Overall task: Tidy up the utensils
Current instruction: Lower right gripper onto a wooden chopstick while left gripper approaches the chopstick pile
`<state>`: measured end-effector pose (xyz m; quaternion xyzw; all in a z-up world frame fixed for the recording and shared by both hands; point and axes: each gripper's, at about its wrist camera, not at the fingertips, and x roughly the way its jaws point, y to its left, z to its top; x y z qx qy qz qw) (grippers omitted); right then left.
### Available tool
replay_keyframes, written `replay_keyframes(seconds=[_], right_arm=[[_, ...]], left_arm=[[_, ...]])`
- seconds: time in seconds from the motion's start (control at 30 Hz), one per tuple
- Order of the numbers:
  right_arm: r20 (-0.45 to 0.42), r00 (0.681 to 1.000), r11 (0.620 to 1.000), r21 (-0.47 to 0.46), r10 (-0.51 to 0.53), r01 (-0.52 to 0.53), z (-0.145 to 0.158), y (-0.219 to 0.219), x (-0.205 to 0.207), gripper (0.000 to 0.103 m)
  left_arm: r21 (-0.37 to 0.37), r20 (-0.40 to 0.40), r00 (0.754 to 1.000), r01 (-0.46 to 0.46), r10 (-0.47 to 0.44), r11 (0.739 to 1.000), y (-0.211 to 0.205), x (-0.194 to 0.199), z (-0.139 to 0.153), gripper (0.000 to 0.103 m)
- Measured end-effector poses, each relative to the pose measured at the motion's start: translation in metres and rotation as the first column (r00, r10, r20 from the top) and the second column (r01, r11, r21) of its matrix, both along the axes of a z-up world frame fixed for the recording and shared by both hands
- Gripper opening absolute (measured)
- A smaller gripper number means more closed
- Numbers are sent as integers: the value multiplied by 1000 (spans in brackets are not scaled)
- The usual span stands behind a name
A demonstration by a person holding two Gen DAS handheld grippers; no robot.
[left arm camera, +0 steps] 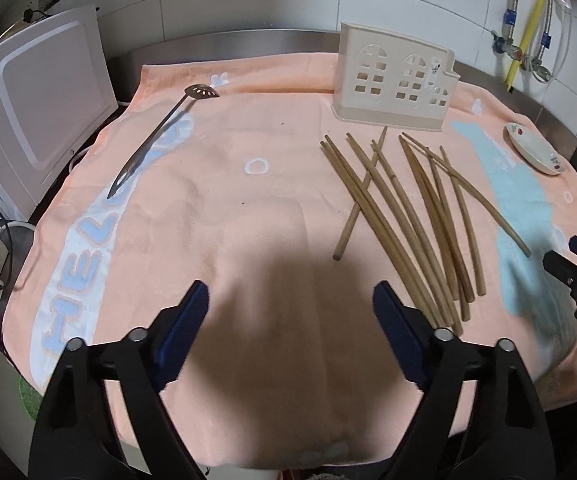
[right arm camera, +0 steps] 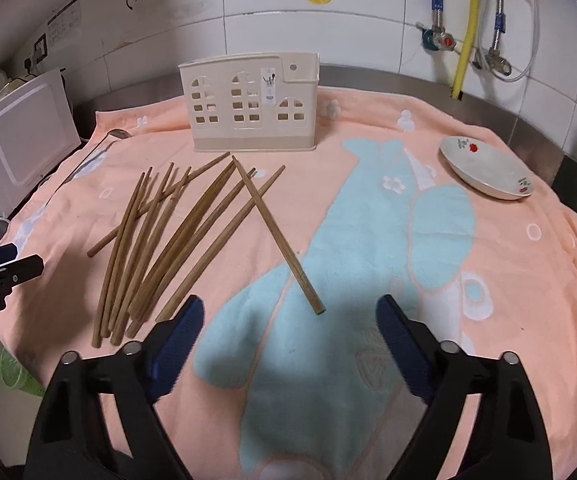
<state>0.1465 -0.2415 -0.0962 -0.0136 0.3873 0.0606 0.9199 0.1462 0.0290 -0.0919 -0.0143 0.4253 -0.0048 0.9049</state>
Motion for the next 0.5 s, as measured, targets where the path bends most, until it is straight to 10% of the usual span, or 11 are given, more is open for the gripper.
replay_keyframes(seconds=[0.5], right_arm=[[-66, 998, 1000, 2, 6, -6, -18, -4, 34, 58]], left_arm=[[22, -15, 998, 57, -57, 998, -3, 19, -6, 61]])
